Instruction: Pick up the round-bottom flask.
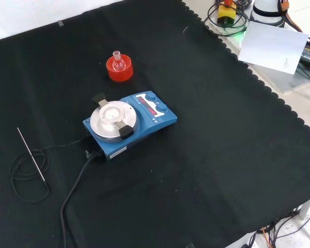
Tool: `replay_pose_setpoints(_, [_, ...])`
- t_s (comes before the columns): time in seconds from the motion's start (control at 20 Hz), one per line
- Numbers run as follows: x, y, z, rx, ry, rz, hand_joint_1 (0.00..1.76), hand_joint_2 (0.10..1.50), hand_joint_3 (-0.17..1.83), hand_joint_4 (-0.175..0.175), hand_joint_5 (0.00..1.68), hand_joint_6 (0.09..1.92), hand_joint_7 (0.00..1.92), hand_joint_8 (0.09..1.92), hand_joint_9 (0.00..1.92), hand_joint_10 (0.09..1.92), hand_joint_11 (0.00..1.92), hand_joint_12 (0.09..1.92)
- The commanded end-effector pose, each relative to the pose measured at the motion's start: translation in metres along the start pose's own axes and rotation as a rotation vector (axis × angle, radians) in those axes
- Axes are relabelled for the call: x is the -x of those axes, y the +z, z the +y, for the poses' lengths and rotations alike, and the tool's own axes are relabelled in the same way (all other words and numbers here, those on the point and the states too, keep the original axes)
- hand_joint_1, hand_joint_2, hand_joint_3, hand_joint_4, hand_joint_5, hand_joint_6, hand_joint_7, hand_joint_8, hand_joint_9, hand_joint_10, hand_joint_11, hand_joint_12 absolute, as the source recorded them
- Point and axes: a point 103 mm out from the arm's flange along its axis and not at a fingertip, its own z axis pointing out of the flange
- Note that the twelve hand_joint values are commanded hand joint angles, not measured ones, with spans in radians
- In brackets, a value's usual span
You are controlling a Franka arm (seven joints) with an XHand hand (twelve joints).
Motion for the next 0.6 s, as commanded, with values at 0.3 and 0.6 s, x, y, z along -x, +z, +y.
replay_pose_setpoints(0.3, [0.004, 0.002, 0.005, 0.003, 0.006, -0.002, 0.05, 1.32, 0.32, -0.025, 0.13, 0.09, 0.0, 0.42, 0.05, 0.68, 0.0, 1.05])
replay_pose_setpoints(0.6, [0.031, 0.016, 0.019, -0.014, 0.037, 0.025, 0.05, 1.32, 0.31, -0.025, 0.13, 0.09, 0.0, 0.42, 0.05, 0.68, 0.0, 1.05])
